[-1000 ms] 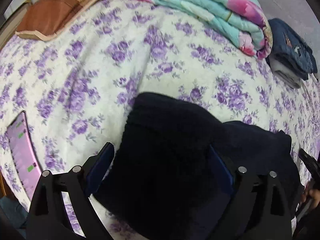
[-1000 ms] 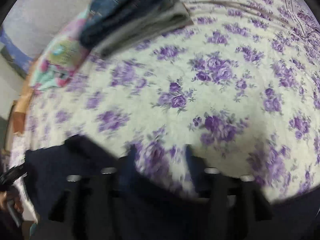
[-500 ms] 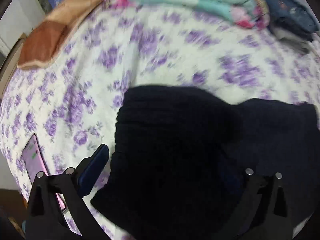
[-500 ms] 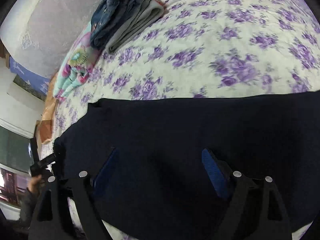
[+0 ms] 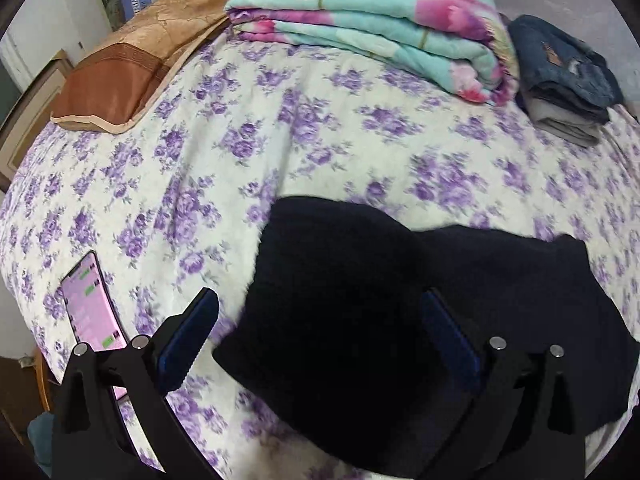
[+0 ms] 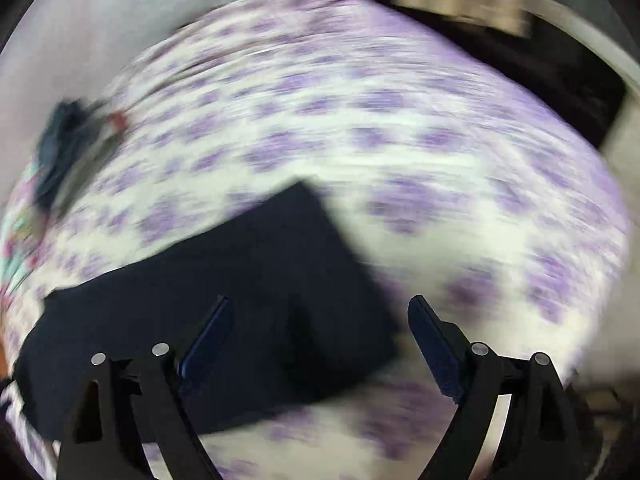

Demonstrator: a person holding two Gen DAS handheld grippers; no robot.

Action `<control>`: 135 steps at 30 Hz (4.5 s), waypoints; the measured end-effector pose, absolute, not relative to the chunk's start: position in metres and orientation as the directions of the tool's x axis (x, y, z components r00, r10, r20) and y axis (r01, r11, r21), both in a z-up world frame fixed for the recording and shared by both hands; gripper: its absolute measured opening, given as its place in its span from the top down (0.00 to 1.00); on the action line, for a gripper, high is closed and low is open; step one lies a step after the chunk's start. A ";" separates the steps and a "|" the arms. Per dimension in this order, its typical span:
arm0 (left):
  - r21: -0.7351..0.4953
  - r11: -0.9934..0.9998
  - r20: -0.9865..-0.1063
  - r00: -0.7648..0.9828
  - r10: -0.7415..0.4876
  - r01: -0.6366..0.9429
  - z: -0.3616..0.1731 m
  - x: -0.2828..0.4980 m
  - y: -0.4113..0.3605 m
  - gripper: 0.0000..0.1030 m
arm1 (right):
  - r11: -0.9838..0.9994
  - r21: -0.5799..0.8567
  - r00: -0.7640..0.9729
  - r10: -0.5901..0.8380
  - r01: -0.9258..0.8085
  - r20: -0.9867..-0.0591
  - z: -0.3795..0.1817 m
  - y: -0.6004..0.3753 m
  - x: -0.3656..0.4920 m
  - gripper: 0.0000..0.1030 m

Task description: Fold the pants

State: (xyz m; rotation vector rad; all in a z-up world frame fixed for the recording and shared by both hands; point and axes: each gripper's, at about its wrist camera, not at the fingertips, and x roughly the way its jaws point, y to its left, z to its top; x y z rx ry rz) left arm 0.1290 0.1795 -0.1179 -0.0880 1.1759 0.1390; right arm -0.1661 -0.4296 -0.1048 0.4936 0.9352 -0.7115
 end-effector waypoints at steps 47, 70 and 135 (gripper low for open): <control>-0.070 0.985 -0.954 0.300 -0.020 -0.156 -0.127 0.087 0.210 0.05 | 0.949 0.312 0.438 0.260 0.050 -0.860 -0.134 -0.187 0.031 0.29; -0.222 0.949 -0.970 0.149 -0.191 -0.226 -0.163 0.097 0.226 0.06 | 0.960 0.063 0.472 -0.076 0.272 -0.878 -0.123 -0.280 -0.036 0.16; -0.270 0.954 -0.899 0.322 -0.298 0.130 -0.117 0.093 0.079 0.10 | 0.971 0.214 0.390 0.156 0.110 -0.908 -0.119 -0.259 0.001 0.49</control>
